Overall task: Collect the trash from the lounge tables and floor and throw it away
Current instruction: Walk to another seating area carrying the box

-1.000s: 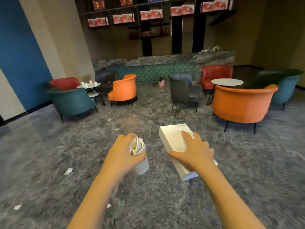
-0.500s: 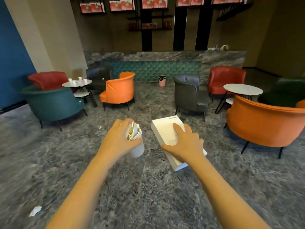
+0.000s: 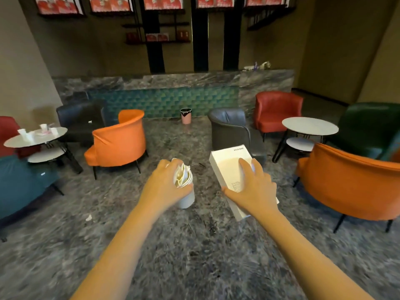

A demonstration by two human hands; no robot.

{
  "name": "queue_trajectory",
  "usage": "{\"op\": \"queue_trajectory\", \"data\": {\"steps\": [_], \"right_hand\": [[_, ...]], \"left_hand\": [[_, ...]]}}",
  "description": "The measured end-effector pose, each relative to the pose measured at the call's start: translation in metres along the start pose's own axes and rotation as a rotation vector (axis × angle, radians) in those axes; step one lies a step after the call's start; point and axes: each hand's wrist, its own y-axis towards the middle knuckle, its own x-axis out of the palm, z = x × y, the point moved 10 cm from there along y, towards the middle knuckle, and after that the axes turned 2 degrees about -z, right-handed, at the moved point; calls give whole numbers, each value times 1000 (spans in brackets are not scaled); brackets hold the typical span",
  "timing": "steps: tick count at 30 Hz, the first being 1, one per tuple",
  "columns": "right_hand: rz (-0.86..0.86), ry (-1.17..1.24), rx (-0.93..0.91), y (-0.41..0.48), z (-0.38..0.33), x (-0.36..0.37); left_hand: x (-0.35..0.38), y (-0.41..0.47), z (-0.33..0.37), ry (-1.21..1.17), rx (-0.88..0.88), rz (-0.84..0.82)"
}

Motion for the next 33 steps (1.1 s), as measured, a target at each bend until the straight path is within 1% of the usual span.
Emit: {"op": "queue_trajectory", "data": {"steps": [4, 8, 11, 14, 18, 22, 25, 28, 33], "right_hand": [[4, 1, 48, 136, 11, 78], [-70, 5, 58, 278, -3, 159], [-119, 30, 19, 384, -35, 211], [-157, 65, -58, 484, -81, 265], [-176, 56, -138, 613, -134, 353], [-168, 30, -159, 754, -166, 438], [-189, 27, -116, 861, -174, 483], [-172, 28, -63, 965, -173, 511], [-124, 11, -2, 1134, -150, 563]], "left_hand": [[54, 142, -69, 8, 32, -22], [77, 274, -162, 19, -40, -48], [65, 363, -240, 23, -120, -38], [49, 439, -320, 46, -189, -4], [50, 536, -433, 50, -279, 74], [65, 666, -531, 59, -257, 133], [80, 779, -581, 45, -236, 119], [103, 899, -609, 24, -175, 83], [170, 1094, -654, 8, -104, 2]]}}
